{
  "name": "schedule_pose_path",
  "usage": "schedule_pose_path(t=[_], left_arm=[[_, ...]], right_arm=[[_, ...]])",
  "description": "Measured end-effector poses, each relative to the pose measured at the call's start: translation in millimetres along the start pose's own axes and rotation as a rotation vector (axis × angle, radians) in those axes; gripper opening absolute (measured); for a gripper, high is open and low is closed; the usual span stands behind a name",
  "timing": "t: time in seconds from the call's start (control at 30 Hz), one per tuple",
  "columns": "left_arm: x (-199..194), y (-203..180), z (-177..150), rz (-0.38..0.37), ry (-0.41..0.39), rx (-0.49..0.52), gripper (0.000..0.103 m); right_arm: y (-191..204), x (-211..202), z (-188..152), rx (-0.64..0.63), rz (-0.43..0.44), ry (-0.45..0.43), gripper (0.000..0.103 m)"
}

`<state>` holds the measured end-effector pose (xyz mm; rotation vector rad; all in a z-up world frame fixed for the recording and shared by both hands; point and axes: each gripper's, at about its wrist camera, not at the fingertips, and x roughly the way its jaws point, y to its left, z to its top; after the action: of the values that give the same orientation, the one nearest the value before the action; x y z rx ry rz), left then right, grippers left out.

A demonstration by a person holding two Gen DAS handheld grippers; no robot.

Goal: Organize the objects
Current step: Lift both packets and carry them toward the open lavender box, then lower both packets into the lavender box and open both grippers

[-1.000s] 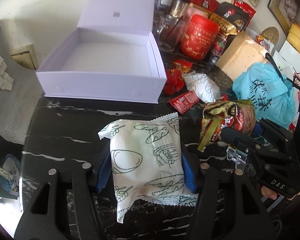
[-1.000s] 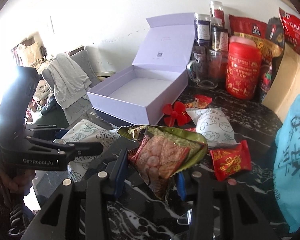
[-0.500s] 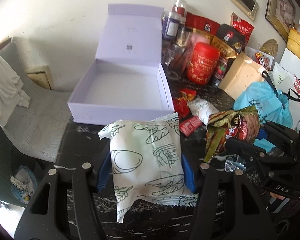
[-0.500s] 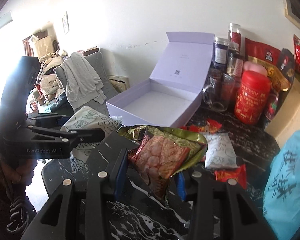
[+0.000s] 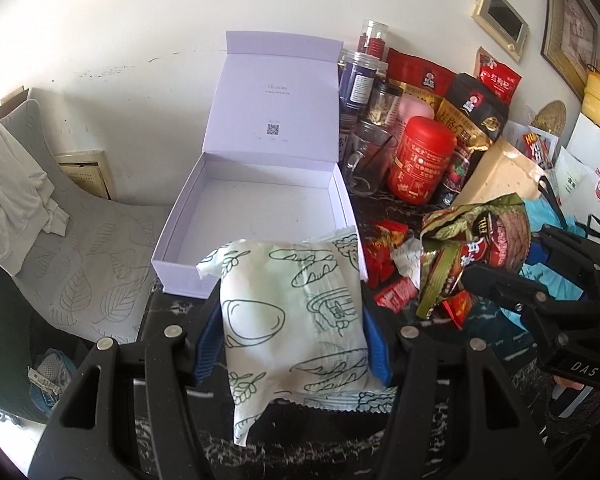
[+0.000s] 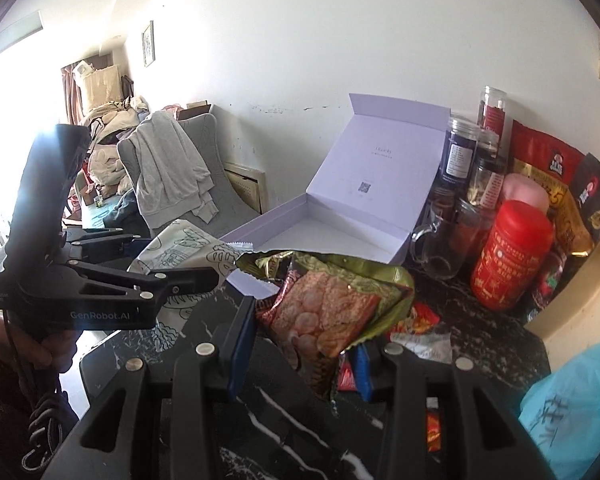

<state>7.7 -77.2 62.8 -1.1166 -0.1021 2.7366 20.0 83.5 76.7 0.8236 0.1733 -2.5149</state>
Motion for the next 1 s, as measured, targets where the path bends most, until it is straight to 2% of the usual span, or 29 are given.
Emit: schedule_pose_path(t=[0.7, 0.87, 1.0], left_arm=[[73.0, 28.5, 86.8, 0.047, 0.013, 0.057, 0.058], [87.6, 37.5, 109.8, -0.005, 0.021, 0.066, 0.058], [104.4, 40.6, 124.9, 0.053, 0.017, 0.101, 0.058]], right_arm=[[-45.5, 70.9, 76.1, -0.025, -0.013, 0.004, 0.043], [-57.3, 85.9, 98.8, -0.025, 0.015, -0.004, 0.043], [-64.5, 100.2, 114.9, -0.036, 0.000, 0.002, 0.043]])
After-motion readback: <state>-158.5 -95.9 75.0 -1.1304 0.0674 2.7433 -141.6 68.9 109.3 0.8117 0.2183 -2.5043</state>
